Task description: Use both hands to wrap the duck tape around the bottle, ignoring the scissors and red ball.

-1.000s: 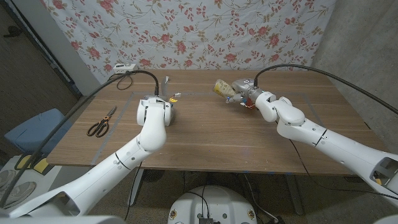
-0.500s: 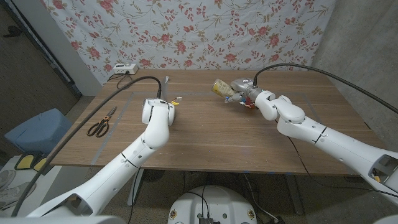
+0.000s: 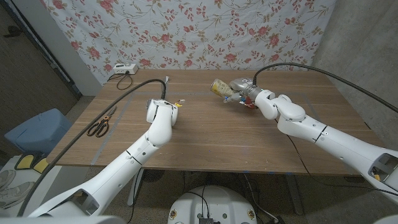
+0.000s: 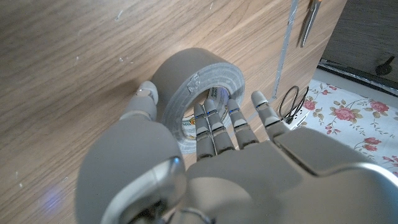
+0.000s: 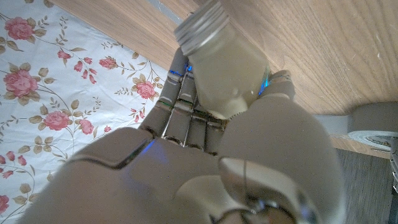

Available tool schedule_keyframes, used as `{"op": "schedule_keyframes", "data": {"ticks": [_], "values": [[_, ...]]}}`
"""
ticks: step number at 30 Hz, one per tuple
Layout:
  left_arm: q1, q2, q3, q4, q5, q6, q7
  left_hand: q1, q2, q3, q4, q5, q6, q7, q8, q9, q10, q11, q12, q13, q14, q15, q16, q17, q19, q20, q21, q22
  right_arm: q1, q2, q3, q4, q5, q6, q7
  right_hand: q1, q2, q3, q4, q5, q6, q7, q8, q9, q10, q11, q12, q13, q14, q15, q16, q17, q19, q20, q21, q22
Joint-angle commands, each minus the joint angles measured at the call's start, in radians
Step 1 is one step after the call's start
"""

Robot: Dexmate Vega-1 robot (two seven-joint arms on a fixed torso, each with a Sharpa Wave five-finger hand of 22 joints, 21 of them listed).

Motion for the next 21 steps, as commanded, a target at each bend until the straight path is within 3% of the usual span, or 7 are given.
{"op": "schedule_keyframes", "data": {"ticks": [1,9,13,14,16,17,21], "values": [[-0.010,0.017,0.037,0.045,-0.004,-0.017,0.060,0.038,0.018,-0.005,0.000,-0.009,0.069,-0.009,0.024,0.002,0.077,-0.015,0.028,0.001,0.066,-0.078,0.032,0.006,0.038,-0.012,0.016,0.000,0.010,0.004,0.000,0.003,0.015,0.021,0.003,0.068,0.061,0.316,0.132,-0.001,0.263,-0.164,-0.005,0.004,0.268,-0.133,0.105,0.003,0.120,-0.204,0.006,0.105,-0.002,-0.030,0.008,0.000],[0.001,0.020,0.038,0.059,-0.013,0.008,0.113,0.130,0.122,0.024,-0.005,-0.028,0.197,-0.019,0.058,0.000,0.190,-0.034,0.059,0.004,0.165,-0.113,0.092,0.029,0.091,-0.024,0.044,0.003,0.014,0.005,-0.003,0.002,0.016,0.031,0.005,0.068,0.061,0.316,0.133,-0.005,0.264,-0.164,-0.011,0.006,0.266,-0.129,0.102,0.003,0.120,-0.204,0.007,0.113,-0.007,-0.032,0.015,-0.005],[0.007,0.020,0.042,0.070,-0.018,0.025,0.162,0.135,0.168,0.042,0.008,-0.034,0.265,-0.006,0.077,-0.001,0.255,-0.020,0.079,0.006,0.216,-0.116,0.109,0.032,0.109,-0.022,0.058,0.005,0.014,0.007,-0.006,-0.003,0.008,0.027,0.005,0.069,0.061,0.317,0.133,-0.007,0.265,-0.166,-0.013,0.008,0.266,-0.129,0.102,0.004,0.119,-0.204,0.007,0.117,-0.010,-0.033,0.018,-0.007],[0.010,0.024,0.043,0.069,-0.025,0.026,0.184,0.150,0.200,0.062,0.009,-0.034,0.308,-0.003,0.089,-0.001,0.289,-0.018,0.089,0.008,0.263,-0.124,0.128,0.036,0.119,-0.020,0.067,0.006,0.015,0.009,-0.007,-0.003,0.006,0.024,0.007,0.069,0.061,0.317,0.133,-0.007,0.266,-0.165,-0.013,0.009,0.265,-0.130,0.103,0.006,0.119,-0.204,0.007,0.117,-0.011,-0.034,0.019,-0.008],[0.025,0.024,0.039,0.067,-0.043,0.049,0.252,0.159,0.214,0.074,0.015,-0.037,0.370,0.014,0.108,0.000,0.361,-0.019,0.118,0.016,0.330,-0.138,0.164,0.055,0.153,-0.019,0.089,0.009,0.016,0.009,-0.008,-0.004,0.001,0.023,0.008,0.070,0.061,0.317,0.133,-0.008,0.267,-0.165,-0.014,0.009,0.264,-0.128,0.102,0.006,0.118,-0.205,0.006,0.120,-0.013,-0.035,0.020,-0.009],[0.032,0.025,0.038,0.066,-0.048,0.061,0.287,0.189,0.236,0.107,0.025,-0.031,0.442,0.035,0.133,0.004,0.454,-0.021,0.164,0.034,0.407,-0.147,0.207,0.086,0.184,-0.019,0.116,0.013,0.016,0.009,-0.008,-0.006,0.001,0.022,0.009,0.070,0.061,0.317,0.133,-0.008,0.267,-0.166,-0.015,0.009,0.264,-0.128,0.102,0.007,0.118,-0.205,0.006,0.120,-0.013,-0.035,0.021,-0.009],[0.071,0.021,0.017,0.043,-0.120,0.114,0.461,0.237,0.232,0.137,0.060,-0.024,0.455,0.059,0.139,0.037,0.619,-0.039,0.299,0.114,0.565,-0.172,0.323,0.200,0.231,-0.017,0.179,0.027,0.015,0.011,-0.011,-0.011,-0.019,0.008,0.004,0.071,0.060,0.318,0.132,-0.009,0.268,-0.165,-0.017,0.010,0.265,-0.127,0.102,0.007,0.116,-0.205,0.006,0.123,-0.017,-0.036,0.023,-0.012]]}}
